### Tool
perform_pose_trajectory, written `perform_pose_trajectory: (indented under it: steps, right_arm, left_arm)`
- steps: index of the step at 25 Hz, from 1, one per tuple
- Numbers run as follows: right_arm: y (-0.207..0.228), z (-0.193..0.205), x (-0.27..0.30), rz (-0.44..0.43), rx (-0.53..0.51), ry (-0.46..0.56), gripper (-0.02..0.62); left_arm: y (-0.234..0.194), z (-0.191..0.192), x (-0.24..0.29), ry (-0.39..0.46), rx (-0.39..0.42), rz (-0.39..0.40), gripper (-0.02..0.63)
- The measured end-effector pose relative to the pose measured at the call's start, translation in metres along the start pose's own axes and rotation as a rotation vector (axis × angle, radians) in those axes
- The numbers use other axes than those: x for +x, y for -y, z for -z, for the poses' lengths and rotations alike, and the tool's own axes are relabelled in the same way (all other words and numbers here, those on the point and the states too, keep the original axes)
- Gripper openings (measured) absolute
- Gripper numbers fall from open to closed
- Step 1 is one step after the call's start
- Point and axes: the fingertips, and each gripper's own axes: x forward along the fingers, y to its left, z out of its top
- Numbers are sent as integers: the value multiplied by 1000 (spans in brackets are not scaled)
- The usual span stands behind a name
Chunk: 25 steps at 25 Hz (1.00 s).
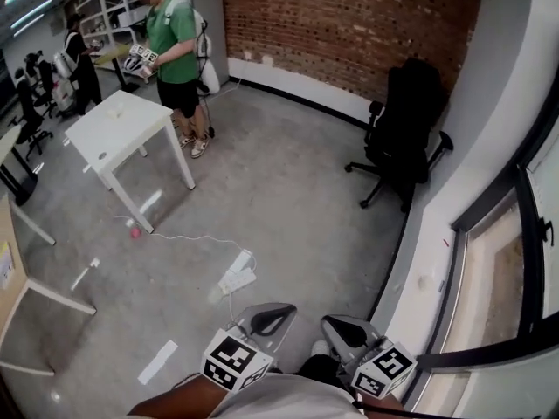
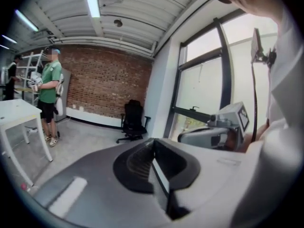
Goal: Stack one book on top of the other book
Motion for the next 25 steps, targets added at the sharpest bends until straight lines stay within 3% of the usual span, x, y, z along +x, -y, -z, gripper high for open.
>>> perform_pose_trajectory:
  steps: [9, 17, 25]
  right_arm:
    - [8, -16, 69, -373, -76, -109, 2]
    - [19, -1, 87, -606, -75, -187, 2]
    - [-16, 14, 102, -878, -141, -274, 2]
  left_arm:
    - [-59, -6, -27, 85, -141, -400, 5]
    - [-64, 8, -19, 92, -215, -618, 5]
    - [-48, 42, -77, 137, -344, -953, 5]
